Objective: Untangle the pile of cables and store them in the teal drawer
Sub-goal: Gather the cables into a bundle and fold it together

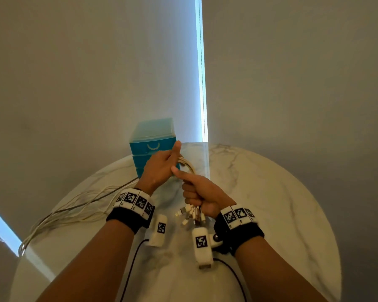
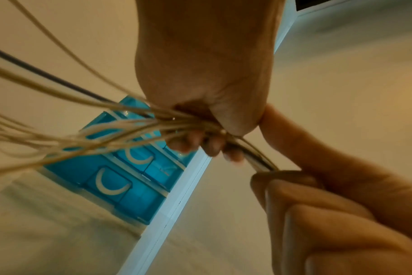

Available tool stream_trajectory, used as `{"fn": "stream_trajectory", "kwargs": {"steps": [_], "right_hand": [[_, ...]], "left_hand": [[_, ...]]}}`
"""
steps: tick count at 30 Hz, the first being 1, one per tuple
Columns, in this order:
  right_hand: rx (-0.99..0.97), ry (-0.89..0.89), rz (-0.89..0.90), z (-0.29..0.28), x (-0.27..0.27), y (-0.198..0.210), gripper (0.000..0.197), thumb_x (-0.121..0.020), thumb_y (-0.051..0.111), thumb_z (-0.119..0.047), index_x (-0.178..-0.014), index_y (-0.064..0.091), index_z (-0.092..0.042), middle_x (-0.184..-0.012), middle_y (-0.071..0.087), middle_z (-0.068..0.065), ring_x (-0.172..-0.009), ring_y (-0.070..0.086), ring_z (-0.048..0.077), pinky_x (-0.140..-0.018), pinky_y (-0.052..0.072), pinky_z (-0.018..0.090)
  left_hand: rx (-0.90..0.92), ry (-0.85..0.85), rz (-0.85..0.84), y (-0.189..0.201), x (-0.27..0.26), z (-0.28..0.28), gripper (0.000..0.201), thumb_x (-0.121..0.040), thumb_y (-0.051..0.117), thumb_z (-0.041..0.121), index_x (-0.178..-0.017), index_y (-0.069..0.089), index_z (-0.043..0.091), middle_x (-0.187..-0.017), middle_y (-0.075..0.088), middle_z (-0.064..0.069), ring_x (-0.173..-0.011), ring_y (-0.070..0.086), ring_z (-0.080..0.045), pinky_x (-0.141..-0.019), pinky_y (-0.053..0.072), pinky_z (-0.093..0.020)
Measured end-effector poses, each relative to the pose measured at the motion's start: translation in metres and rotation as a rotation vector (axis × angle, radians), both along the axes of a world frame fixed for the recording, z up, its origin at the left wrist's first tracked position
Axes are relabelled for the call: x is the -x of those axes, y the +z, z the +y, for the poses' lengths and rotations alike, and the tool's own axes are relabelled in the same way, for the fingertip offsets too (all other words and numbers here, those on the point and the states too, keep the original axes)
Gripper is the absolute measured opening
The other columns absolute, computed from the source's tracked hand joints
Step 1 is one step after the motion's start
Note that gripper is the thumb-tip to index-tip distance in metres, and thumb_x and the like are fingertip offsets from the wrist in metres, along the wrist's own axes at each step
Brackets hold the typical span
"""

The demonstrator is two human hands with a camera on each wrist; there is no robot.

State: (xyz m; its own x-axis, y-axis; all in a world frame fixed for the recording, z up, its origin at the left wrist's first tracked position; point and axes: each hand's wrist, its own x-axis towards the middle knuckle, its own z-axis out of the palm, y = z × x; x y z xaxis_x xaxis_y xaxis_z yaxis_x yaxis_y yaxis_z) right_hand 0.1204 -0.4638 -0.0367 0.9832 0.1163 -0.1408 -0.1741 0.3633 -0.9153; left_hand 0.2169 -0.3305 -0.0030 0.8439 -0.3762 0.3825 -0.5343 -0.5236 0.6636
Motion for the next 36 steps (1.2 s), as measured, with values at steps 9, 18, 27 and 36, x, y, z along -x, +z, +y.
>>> {"fn": "stream_trajectory", "kwargs": {"steps": [9, 18, 27, 36], "right_hand": [[-0.408, -0.141, 0.010, -0.010, -0.007, -0.005, 0.031, -0.100, 0.063, -0.014, -0.125, 0.070, 0.002, -0.063, 0.061, 0.005, -0.044, 0.056, 0.011, -0.038, 0.046, 0.023], [-0.516, -0.190, -0.124, -0.008, -0.017, -0.003, 0.051, -0.103, 0.068, -0.018, -0.055, 0.052, -0.025, -0.054, 0.013, -0.008, -0.045, 0.009, 0.011, -0.051, 0.012, 0.024], [-0.265, -0.422, -0.154, 0.000, -0.013, 0.001, 0.041, -0.100, 0.071, -0.016, -0.062, 0.059, -0.023, -0.053, 0.022, -0.006, -0.039, 0.018, 0.007, -0.036, 0.018, 0.021], [-0.069, -0.549, -0.113, 0.008, -0.009, 0.002, 0.053, -0.094, 0.081, -0.023, -0.051, 0.050, -0.024, -0.052, 0.030, -0.002, -0.042, 0.024, 0.010, -0.037, 0.026, 0.024]], "left_hand": [[-0.138, -0.281, -0.049, -0.001, 0.053, 0.010, 0.050, -0.092, 0.056, 0.078, -0.108, 0.069, 0.032, -0.104, 0.073, 0.012, -0.098, 0.068, -0.008, -0.090, 0.058, -0.034], [-0.147, -0.430, 0.556, -0.025, 0.049, 0.031, 0.073, -0.101, 0.032, 0.079, -0.121, 0.072, 0.022, -0.112, 0.080, -0.002, -0.101, 0.077, -0.023, -0.088, 0.064, -0.040], [-0.001, -0.362, 0.743, -0.041, 0.056, 0.020, 0.100, -0.100, 0.019, 0.081, -0.110, 0.075, -0.002, -0.088, 0.073, -0.017, -0.069, 0.071, -0.022, -0.071, 0.059, -0.035], [0.216, -0.298, 0.781, -0.049, 0.051, 0.014, 0.053, -0.114, 0.043, 0.043, -0.115, 0.078, 0.003, -0.113, 0.079, -0.020, -0.104, 0.076, -0.030, -0.104, 0.060, -0.045]]}}
